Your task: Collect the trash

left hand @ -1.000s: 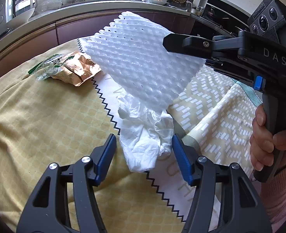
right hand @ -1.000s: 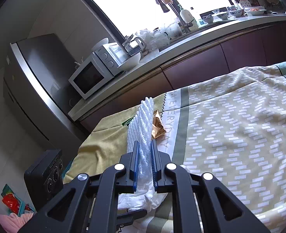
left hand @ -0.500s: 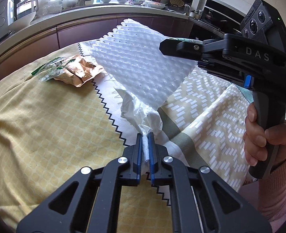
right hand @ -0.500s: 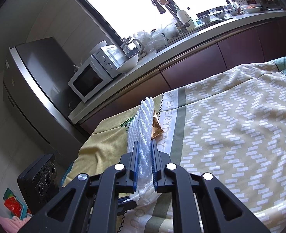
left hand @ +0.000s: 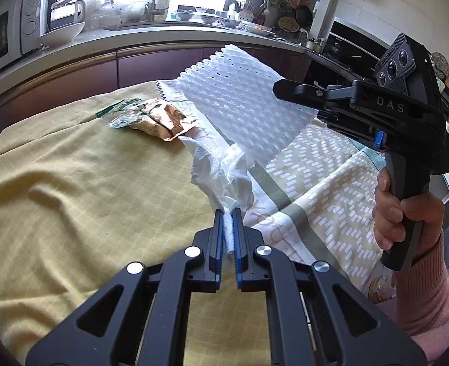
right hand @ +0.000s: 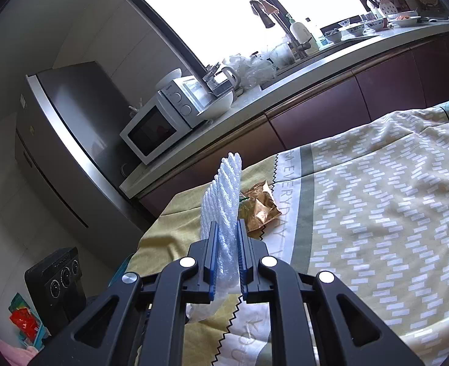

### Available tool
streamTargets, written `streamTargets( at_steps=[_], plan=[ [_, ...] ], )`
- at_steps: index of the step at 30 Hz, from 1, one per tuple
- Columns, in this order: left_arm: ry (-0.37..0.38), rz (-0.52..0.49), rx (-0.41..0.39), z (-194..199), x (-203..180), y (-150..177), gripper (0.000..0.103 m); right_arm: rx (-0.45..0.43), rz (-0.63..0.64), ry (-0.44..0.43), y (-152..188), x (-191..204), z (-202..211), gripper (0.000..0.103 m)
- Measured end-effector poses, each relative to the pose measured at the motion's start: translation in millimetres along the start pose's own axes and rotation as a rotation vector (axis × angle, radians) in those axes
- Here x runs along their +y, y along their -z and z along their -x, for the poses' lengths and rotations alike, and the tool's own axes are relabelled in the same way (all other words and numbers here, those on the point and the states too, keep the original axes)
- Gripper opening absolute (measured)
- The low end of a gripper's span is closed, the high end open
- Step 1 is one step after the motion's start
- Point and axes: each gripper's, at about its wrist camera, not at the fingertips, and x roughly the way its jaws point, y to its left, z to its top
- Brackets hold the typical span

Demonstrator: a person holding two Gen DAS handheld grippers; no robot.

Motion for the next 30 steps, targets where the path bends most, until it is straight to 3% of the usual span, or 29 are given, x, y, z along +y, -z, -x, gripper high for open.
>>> streamTargets(
  at_steps=[30],
  plan=[
    [-0.166,0.157,-0.094,85,71,44,0.007,0.1,0.049,-0.131,20,62,-50,0.011]
  ],
)
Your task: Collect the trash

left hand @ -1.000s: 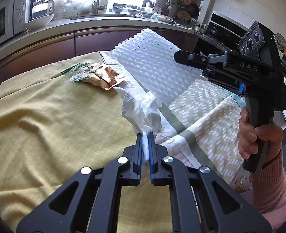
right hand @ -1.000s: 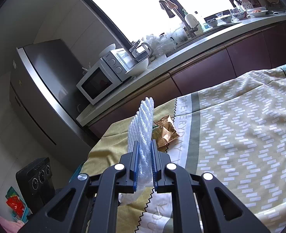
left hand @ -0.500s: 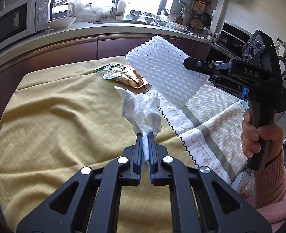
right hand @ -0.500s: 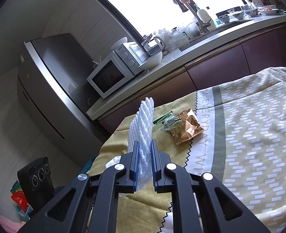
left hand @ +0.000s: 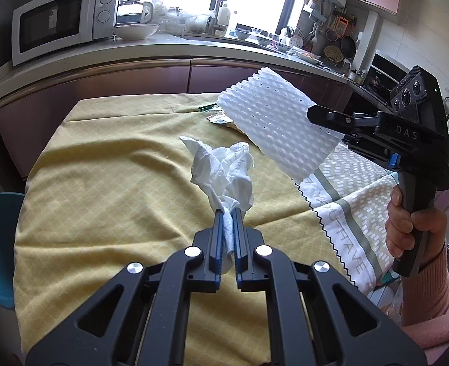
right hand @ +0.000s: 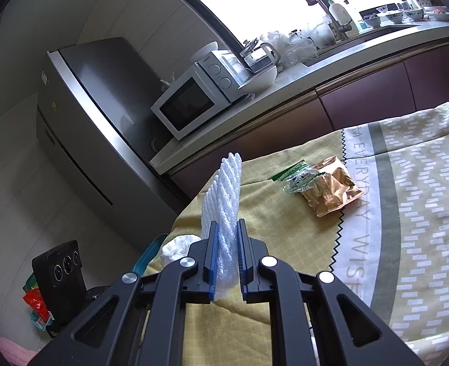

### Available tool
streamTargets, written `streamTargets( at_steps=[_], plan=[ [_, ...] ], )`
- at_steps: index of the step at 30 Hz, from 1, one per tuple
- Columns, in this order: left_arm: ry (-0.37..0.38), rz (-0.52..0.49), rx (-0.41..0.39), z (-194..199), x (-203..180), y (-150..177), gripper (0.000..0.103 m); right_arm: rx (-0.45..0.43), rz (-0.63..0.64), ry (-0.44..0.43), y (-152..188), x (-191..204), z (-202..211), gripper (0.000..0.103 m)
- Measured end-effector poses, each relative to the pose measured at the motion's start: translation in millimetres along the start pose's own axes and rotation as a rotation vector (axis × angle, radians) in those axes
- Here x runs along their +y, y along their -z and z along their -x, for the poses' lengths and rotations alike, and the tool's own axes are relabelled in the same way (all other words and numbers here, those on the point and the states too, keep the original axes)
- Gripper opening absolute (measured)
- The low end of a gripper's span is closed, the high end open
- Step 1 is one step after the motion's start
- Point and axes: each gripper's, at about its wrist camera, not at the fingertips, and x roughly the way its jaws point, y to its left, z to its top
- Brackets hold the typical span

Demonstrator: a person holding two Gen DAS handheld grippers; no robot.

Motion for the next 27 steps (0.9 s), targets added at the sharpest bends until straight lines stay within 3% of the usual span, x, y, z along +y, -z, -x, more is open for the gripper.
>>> streamTargets(
  at_steps=[27],
  plan=[
    [-0.123,0.137,-0.076,57,72,16,0.007,0.121,0.06,-0.098,10,53,-63,0.011]
  ],
)
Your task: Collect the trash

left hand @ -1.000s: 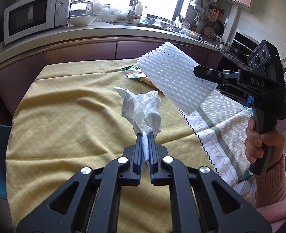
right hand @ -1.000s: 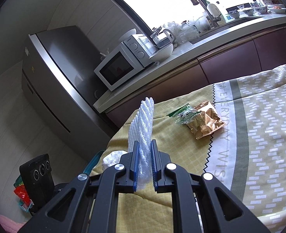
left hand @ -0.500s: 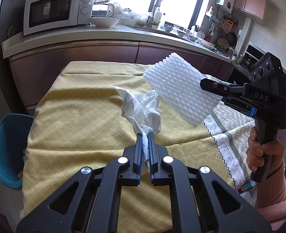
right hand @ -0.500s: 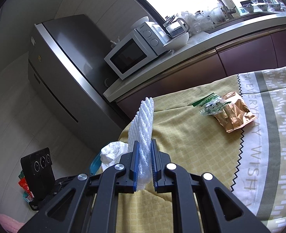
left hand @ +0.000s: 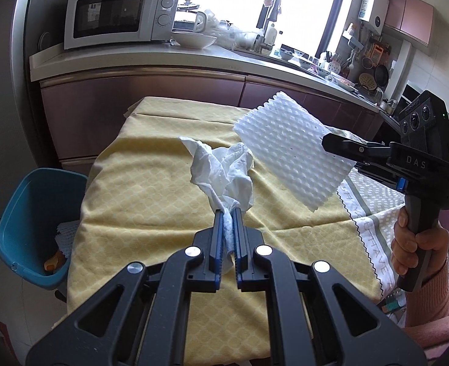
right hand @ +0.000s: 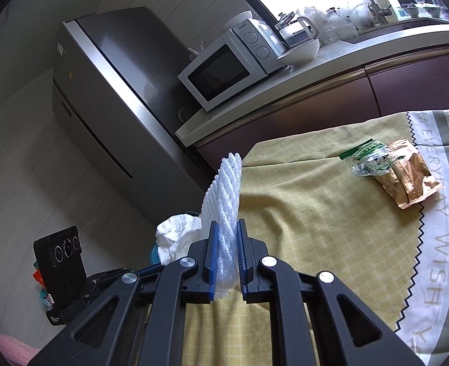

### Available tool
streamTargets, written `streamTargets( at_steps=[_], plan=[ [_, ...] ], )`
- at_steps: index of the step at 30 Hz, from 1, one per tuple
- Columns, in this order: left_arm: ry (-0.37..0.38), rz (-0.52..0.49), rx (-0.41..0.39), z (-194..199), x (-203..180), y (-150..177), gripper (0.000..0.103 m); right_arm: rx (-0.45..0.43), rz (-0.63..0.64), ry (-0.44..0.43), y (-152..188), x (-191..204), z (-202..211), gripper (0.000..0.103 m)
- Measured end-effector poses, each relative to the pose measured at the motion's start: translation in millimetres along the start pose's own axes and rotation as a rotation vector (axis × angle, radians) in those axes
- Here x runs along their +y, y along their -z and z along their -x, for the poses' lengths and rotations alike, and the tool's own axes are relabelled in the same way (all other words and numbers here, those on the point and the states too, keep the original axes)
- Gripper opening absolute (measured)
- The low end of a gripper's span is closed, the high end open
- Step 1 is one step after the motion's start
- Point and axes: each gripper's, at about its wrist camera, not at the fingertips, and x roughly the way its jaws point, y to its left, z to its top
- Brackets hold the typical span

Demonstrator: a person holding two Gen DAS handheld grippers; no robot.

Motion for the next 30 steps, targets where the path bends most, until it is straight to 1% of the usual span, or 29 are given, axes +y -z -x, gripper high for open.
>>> streamTargets(
  at_steps=[16,30],
  plan=[
    [-0.075,0.059,-0.039,23,34,2,0.007,0.068,0.053,-0.06,2,32,-39,0.011],
    [-0.164,0.129,-0.073,48,75,8,0.007,0.13,0.088,-0.101,2,50,-74,0.011]
  ],
)
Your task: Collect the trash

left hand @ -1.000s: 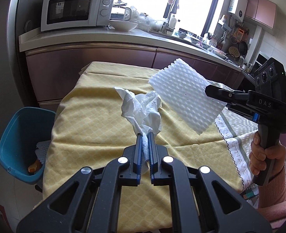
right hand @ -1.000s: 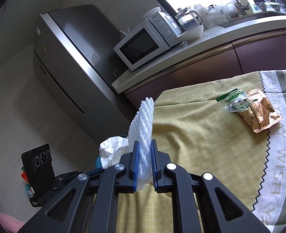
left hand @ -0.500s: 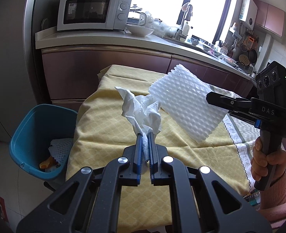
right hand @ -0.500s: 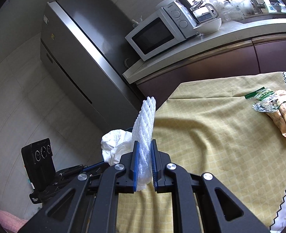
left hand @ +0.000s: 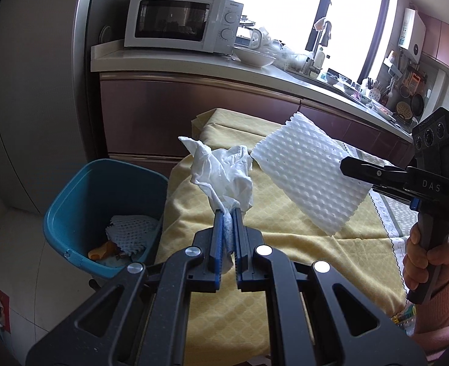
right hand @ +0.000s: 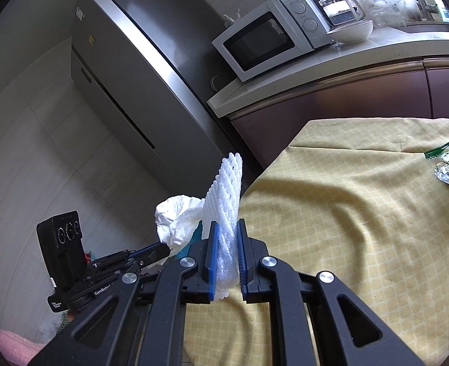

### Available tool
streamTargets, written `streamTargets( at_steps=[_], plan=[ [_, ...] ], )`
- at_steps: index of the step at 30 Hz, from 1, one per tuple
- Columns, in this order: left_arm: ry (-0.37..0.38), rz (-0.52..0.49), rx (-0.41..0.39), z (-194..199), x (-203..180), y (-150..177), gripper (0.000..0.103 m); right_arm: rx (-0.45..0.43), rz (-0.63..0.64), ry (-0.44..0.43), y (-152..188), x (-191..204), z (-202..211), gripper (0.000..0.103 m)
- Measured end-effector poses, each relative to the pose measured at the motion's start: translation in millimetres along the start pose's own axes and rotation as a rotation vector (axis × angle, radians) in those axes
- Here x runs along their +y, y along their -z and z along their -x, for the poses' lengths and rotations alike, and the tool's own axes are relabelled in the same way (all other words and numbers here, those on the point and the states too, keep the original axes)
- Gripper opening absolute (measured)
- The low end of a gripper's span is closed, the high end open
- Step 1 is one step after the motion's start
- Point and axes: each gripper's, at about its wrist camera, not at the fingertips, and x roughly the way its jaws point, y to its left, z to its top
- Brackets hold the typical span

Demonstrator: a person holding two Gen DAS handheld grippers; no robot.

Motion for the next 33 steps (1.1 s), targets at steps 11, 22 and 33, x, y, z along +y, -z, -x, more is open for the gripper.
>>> streamTargets(
  at_steps=[11,22,33],
  plan=[
    [-0.064,0.048,-0.014,8,33,-1,0.007,0.046,0.045,-0.02,-3,13,-27,0.011],
    [-0.122,0.095,-0.002,5,63,3,0.007,0.074,0.087,-0.029,-10,32,-51,0.011],
    [-0.156,0.127,0.006,-2,83,7,0.007,0.108,0.118,-0.034,-16,47,-73,0.011]
  ],
)
